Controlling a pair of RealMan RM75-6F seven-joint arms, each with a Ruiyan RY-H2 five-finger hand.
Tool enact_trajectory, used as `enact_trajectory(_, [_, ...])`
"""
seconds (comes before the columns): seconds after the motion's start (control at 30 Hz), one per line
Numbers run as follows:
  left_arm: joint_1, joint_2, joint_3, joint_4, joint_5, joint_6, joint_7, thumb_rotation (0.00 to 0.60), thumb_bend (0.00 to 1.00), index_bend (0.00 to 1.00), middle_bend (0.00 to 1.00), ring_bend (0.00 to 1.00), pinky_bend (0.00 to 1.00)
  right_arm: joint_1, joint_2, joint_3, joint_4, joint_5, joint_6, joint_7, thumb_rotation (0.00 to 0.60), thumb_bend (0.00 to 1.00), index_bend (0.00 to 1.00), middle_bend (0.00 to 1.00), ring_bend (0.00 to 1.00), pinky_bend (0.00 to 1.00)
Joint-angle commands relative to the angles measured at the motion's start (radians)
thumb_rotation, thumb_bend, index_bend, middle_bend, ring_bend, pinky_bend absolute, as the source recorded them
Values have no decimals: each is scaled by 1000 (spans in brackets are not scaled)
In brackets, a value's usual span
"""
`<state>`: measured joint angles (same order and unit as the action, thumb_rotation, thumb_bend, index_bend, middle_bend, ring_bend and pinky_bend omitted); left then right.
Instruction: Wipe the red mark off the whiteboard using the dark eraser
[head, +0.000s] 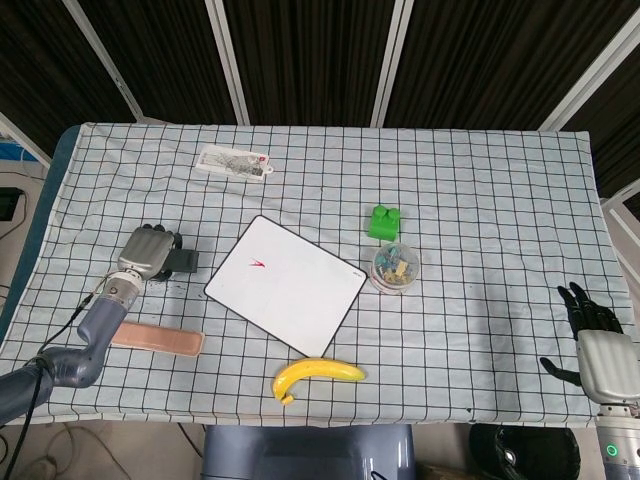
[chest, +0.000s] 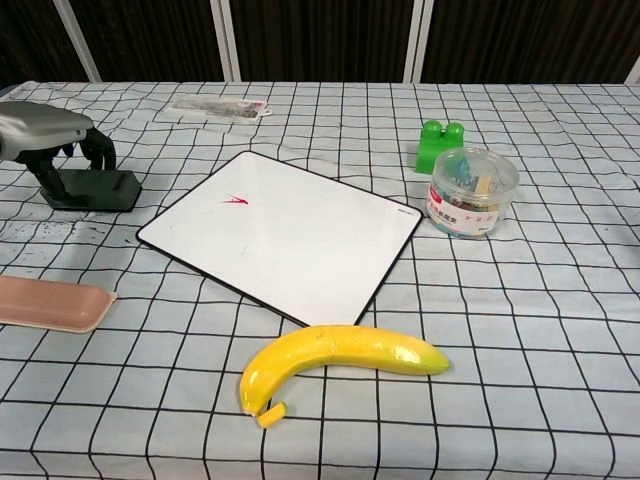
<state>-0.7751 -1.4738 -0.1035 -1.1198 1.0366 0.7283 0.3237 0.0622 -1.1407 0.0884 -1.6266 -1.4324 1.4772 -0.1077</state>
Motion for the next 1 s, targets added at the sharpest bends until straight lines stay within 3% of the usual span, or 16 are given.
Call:
enact_trajectory(0.03, [-1,-3,-1,1,6,5,-1,600,240,433,428,237,277,0,0,1,-1,1,0,1,600,31,0,73,168,183])
enact_trajectory(0.27, [-2,26,-7,-41,24,41,18,600,276,447,436,241,279,1,1,0,-2,0,-2,1,600,31,0,73,168,182])
enact_trajectory(0.7, [-39,160,-63,-262,-3,78,75,600,276,448,435,236,279,1,1,-1,-6,0,-1,-6,600,32,0,73,168,183])
enact_trajectory(1.0, [-134,164,-88,-325,-117,58,219,600,276,449,435,236,279,1,-1,-1,-1,-4,3,-13,600,31,0,73,168,183])
